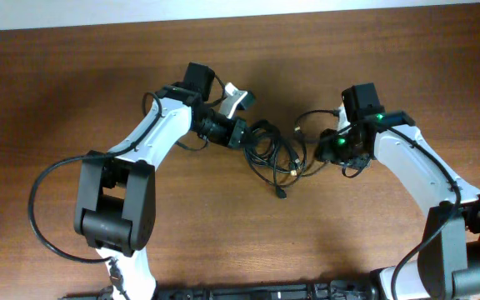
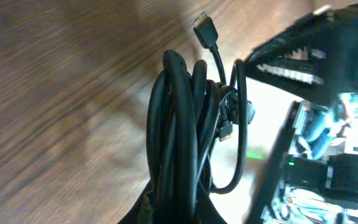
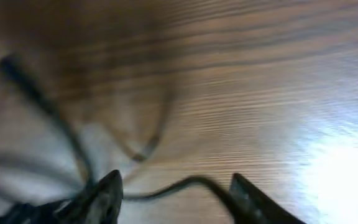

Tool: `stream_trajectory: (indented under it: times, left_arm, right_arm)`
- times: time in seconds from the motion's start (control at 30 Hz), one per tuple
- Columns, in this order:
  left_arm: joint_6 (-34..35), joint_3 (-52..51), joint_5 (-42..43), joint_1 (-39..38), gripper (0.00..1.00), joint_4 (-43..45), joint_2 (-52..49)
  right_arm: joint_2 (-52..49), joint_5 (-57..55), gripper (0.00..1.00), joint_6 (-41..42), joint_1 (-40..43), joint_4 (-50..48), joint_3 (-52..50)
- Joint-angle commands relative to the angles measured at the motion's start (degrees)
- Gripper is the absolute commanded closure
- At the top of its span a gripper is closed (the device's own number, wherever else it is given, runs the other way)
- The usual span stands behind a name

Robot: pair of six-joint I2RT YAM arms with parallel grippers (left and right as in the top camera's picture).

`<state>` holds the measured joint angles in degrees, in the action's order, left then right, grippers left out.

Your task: Untangle cables

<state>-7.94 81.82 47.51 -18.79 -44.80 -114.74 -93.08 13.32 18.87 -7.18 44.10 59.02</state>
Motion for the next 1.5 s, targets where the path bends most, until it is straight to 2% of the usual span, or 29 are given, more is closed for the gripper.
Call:
stream_trajectory:
  times: [0.0,0.1,0.17,0.23,0.33,0.43,0.53,0.6,0.77,0.83,1.0,1.07,1.1,1.13,1.2,1.3,1.4,1.47]
  left_arm:
    - [-0.7,0.5,-1.9,0.3,1.0,0.2,2.4]
    - [-0.7,0.8,-1.4,0.3,1.0,1.0,2.4]
    - [-0.8,2.8,5.9,0.4,1.0,1.0,3.0]
    - [-0.7,3.5,8.9,0.4,1.0,0.5,3.5]
    - [-0.3,3.8,13.9,0.3,1.0,-2.8,4.4]
    - [-0.8,3.8,17.2,0.4,1.0,-4.1,5.2]
    - [-1.0,3.8,17.1,2.8,1.0,-3.5,6.8]
    - [-1.0,3.8,17.1,5.2,1.0,-3.5,7.7]
    - [-1.0,3.8,16.4,13.0,1.0,-3.3,10.3]
    - [-0.9,3.8,13.3,15.9,1.0,-3.3,10.3]
    - [-0.7,3.8,10.9,20.1,1.0,-3.2,10.3]
    - [-0.7,3.8,10.7,20.5,1.0,-3.3,10.3]
    - [-0.7,3.8,8.5,20.3,1.0,-3.3,10.3]
    - [-0.7,3.8,5.0,19.6,1.0,-3.4,10.3]
    - [-0.8,3.8,-4.4,15.5,1.0,-3.5,10.3]
    - [-0.7,3.7,-11.3,9.7,1.0,-3.5,10.3]
    - [-0.7,3.6,-27.9,1.2,1.0,-3.5,10.3]
    - [5.6,3.6,-46.5,-3.2,1.0,-3.3,10.3]
  right_arm:
    - [-0.1,13.0,0.39,-9.8,0.1,-0.7,0.0]
    - [-0.1,21.0,0.38,-12.9,0.0,-2.2,0.0]
    - [-0.1,20.5,0.36,-12.9,0.1,-3.2,0.0]
    - [-0.1,19.6,0.36,-12.8,0.1,-5.1,0.0]
    - [-0.1,12.1,0.37,-11.3,0.1,-6.6,0.0]
    - [-0.1,1.6,0.37,-2.9,0.1,-6.1,0.0]
    - [-0.1,-9.7,0.36,6.8,0.1,-1.2,0.0]
    - [-0.1,-13.5,0.37,8.9,0.1,1.0,0.0]
    - [-0.1,-14.7,0.37,9.1,0.1,3.0,0.0]
    - [-0.1,-14.8,0.37,9.1,0.1,3.7,0.0]
    - [-0.1,-15.1,0.36,9.1,0.1,4.0,0.0]
    - [-0.1,-15.0,0.27,9.1,0.1,3.7,0.0]
    - [-0.1,-14.1,0.19,8.9,0.1,3.5,0.0]
    - [-0.1,-10.4,0.17,5.4,0.1,3.0,0.0]
    - [-0.1,4.7,0.16,-4.5,0.1,-0.2,0.0]
    - [-0.1,16.2,0.16,-9.0,0.1,-3.2,0.0]
    - [-0.1,19.0,0.16,-10.1,0.1,-4.1,0.0]
    - [-0.1,16.8,0.16,-10.1,0.1,-3.9,0.0]
